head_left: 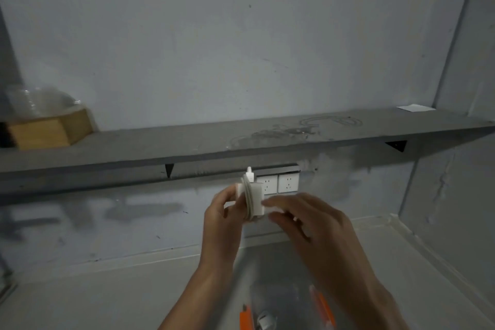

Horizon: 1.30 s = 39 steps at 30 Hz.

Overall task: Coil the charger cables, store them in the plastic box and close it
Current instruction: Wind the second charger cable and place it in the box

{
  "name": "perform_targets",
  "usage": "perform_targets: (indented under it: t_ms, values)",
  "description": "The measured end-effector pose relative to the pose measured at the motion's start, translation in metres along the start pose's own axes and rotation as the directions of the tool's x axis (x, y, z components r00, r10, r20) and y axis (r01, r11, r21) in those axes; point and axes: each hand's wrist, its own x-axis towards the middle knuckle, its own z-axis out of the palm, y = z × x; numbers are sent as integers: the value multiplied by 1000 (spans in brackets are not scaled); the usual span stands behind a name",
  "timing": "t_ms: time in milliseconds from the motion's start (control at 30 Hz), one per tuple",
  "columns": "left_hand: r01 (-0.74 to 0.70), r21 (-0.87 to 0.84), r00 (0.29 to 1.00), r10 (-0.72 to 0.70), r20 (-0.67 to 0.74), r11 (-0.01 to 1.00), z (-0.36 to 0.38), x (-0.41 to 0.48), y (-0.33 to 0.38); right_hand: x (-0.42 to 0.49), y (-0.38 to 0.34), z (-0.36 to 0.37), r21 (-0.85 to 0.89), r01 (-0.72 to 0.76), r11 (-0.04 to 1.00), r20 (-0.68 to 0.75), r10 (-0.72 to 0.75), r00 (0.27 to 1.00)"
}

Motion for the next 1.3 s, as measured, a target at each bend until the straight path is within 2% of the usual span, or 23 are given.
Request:
perform_targets:
  t_ms: [100,167,367,467,600,700,900,1100,1300]
  values:
    - [-51,66,996,46,71,996,4,-11,-1,3,0,3,164,-100,981,-167,128,978]
    - [-47,49,993,42,114,998,6,-18,1,3,3,7,237,-133,962,-224,187,956]
    - [-11,-44,973,21,231,999,7,-24,12,4,4,8,594,-200,779,-175,368,913]
    - [-22,-27,961,29,275,999,8,-24,14,10,3,7,704,-181,687,-201,436,877]
    - [-45,37,955,32,296,998,8,-20,11,13,4,4,693,-195,694,-209,452,867]
    - [-58,64,960,38,276,996,7,-18,8,8,5,-1,622,-249,742,-162,433,887]
    - [-36,10,971,32,237,999,5,-12,17,0,8,-5,472,-341,813,-60,416,907]
    - [-62,41,960,48,277,997,9,-10,25,-5,13,-1,368,-330,869,-114,394,912]
    - [-99,140,943,48,330,985,15,-11,15,-6,11,3,382,-281,880,-176,368,913]
